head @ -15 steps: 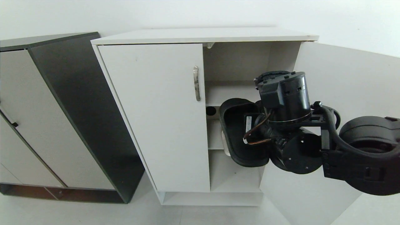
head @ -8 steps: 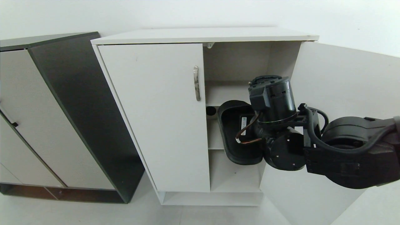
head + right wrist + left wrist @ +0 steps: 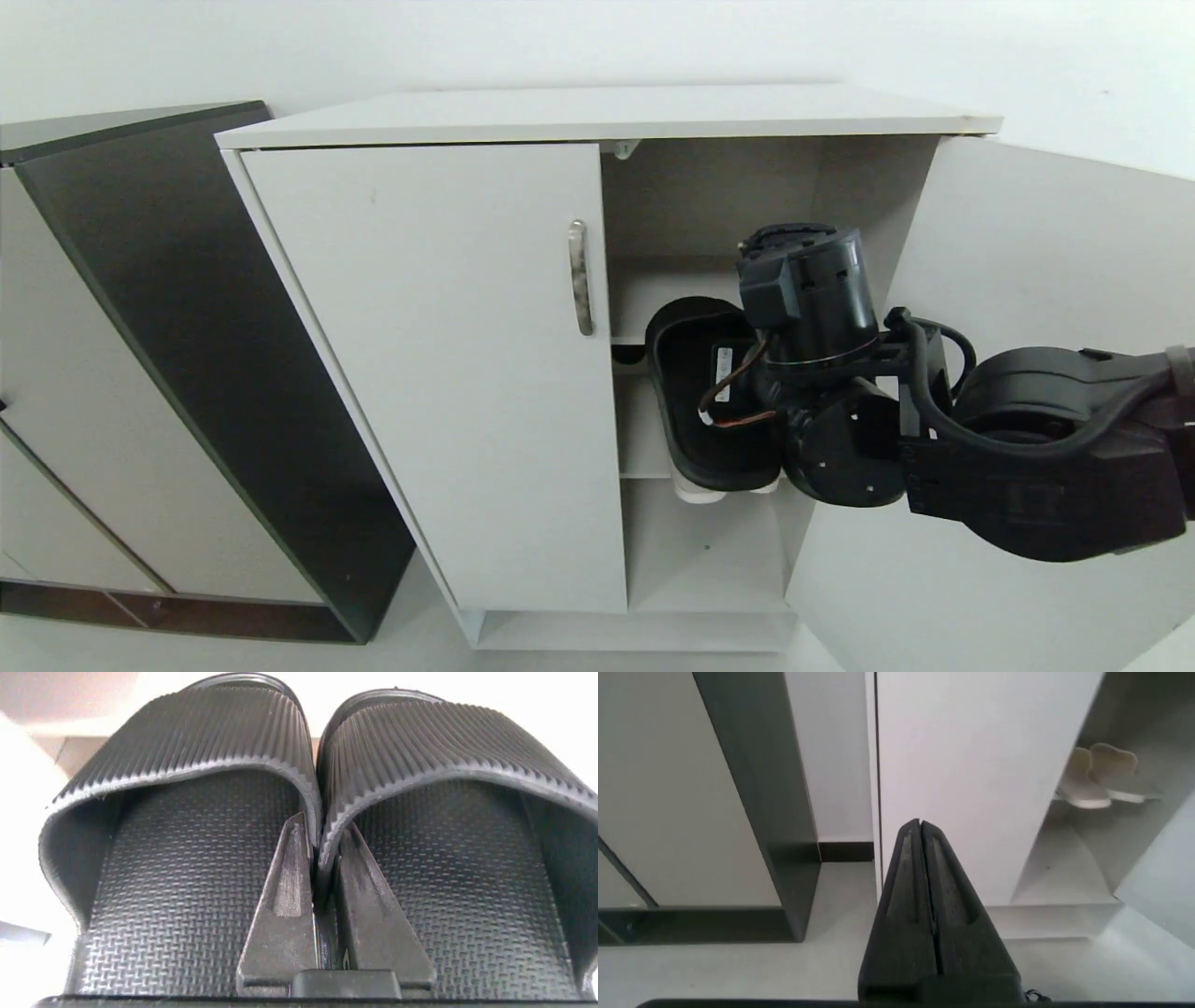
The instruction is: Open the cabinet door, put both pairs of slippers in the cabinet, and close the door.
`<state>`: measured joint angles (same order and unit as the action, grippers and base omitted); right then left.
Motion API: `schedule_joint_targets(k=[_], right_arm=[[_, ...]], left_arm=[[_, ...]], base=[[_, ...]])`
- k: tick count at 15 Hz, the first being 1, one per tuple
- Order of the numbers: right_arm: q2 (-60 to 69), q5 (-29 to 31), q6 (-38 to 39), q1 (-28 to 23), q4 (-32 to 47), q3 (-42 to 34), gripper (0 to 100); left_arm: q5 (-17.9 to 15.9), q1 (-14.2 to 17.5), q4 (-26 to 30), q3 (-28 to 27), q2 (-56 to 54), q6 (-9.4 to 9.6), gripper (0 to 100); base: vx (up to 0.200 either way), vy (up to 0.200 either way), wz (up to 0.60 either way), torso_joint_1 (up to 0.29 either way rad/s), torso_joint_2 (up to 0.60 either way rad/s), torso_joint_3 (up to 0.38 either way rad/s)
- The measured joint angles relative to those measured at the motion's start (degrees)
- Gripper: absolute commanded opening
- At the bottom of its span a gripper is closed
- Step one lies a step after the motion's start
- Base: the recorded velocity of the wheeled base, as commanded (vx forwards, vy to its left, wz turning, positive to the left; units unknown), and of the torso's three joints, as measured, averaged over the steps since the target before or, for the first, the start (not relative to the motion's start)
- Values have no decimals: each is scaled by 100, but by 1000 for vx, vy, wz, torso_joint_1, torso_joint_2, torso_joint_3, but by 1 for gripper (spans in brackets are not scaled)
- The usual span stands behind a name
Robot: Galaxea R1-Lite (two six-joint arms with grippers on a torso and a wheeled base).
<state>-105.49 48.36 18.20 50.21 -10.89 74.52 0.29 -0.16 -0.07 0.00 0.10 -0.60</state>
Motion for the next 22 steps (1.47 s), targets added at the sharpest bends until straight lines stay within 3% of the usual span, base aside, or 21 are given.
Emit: schedule_joint_targets(k=[4, 13, 22], right_arm=[[-5, 9, 0, -38, 11, 0, 0], [-366, -73, -17, -405, -354, 210, 0], [-1052, -222, -518, -653, -328, 1371, 0]], left_arm=[[2, 0, -4, 0, 0, 2, 0], [2, 0, -2, 0, 0, -6, 0], [4, -2, 0, 0, 0, -9, 0]], base=[[200, 0, 0, 5, 4, 0], [0, 0, 0, 0, 0, 0], [0, 0, 0, 0, 0, 0]])
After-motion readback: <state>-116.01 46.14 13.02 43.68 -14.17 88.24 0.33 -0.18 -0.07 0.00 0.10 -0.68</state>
